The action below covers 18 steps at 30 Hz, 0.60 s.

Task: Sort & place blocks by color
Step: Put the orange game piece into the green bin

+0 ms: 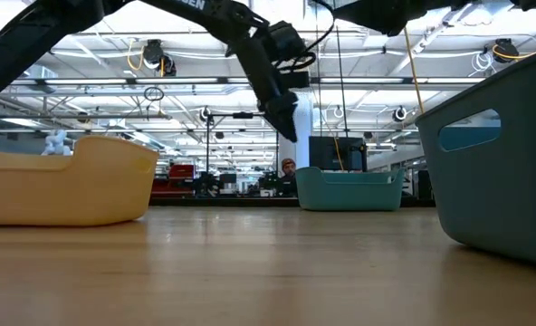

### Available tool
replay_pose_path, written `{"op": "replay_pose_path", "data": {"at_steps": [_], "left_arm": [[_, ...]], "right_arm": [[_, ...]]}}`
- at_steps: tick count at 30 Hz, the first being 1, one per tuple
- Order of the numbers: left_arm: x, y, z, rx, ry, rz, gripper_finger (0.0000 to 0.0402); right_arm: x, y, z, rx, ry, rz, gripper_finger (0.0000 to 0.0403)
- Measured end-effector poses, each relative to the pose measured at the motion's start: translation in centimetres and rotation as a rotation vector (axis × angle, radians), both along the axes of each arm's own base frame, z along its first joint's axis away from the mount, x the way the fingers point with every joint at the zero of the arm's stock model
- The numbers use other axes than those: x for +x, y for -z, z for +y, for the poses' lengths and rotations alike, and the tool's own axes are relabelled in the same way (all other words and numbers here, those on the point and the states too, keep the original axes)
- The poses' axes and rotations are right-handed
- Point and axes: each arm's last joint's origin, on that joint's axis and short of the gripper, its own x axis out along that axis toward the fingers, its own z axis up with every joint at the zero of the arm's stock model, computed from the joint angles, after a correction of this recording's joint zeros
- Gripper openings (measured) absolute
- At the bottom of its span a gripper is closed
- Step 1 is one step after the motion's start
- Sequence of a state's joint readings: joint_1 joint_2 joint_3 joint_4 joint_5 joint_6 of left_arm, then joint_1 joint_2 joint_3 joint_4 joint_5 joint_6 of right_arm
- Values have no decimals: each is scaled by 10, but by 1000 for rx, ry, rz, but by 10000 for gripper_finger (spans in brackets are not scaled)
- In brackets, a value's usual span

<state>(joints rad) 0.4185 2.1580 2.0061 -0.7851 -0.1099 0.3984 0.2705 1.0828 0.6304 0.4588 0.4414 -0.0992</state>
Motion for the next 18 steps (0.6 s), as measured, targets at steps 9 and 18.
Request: {"op": "replay_pose_path", "data": {"at_steps": [9, 18], "left_arm": [[-28, -32, -44, -144, -31, 114, 246], [-28, -45, -145, -286, 6, 191, 201]], "right_arm": [[0, 2, 0, 10, 6, 17, 318], [-15, 2, -10, 60, 200, 81, 318]]}}
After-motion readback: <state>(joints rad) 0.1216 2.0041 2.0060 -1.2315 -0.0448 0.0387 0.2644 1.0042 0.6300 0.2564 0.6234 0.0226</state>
